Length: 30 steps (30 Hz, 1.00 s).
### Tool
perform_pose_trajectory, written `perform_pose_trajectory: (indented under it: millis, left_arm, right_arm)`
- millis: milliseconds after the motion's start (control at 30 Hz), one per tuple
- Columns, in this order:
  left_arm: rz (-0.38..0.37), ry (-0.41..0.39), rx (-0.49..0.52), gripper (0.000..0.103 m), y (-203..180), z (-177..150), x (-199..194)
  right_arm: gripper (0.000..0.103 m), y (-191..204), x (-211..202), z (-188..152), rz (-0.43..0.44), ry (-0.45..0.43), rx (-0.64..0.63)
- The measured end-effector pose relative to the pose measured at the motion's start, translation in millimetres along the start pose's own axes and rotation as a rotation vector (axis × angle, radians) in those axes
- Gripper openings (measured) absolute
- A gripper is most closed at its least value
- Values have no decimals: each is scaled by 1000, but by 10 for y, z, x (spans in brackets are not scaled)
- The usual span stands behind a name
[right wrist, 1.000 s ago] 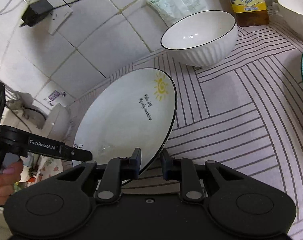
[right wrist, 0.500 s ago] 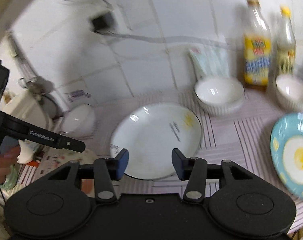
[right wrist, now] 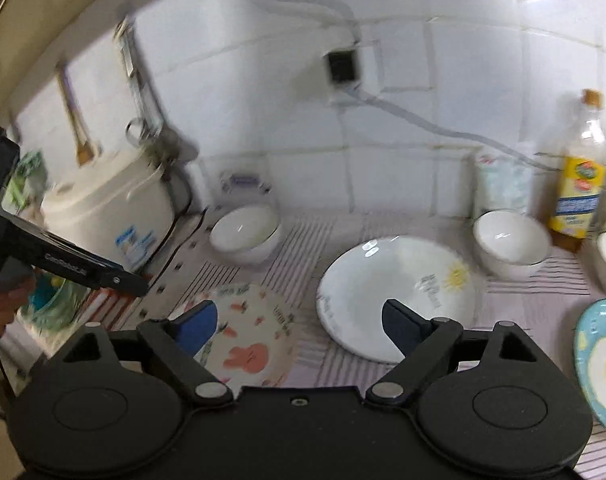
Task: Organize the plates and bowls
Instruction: 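Open both grippers and move them to the pink-rabbit plate's rim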
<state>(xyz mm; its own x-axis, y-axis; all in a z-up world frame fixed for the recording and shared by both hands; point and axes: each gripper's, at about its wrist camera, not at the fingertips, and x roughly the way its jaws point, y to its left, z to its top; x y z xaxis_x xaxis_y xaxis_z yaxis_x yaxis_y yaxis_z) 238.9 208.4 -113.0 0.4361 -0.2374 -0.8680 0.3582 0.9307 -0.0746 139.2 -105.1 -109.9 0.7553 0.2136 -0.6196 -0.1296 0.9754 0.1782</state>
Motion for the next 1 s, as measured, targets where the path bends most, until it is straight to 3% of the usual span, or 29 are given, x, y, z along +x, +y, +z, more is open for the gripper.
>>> perform_pose_trajectory:
  millis: [233, 433, 533, 667, 767, 900, 1000]
  left_arm:
    - [48, -3, -12, 67, 156, -250, -46]
    - [39, 55, -79, 75, 316, -342, 249]
    - [26, 100, -116, 78, 396, -417, 457]
    - [44, 142, -131, 78, 450, -503, 739]
    - [40, 167, -135, 75, 453, -544, 917]
    - [15, 156, -135, 73, 433, -544, 998]
    - [15, 145, -140, 65, 444, -523, 1037]
  right_arm:
    - [92, 137, 281, -7, 122, 38, -9]
    - [91, 163, 774, -278, 62, 149, -67]
    - [89, 138, 935, -397, 83, 197, -53]
    - [85, 39, 1080, -525, 107, 250, 25]
    - [82, 0, 1150, -593, 75, 247, 69]
    - [76, -116, 1212, -606, 71, 228, 146]
    - [66, -201, 1249, -595, 75, 225, 208]
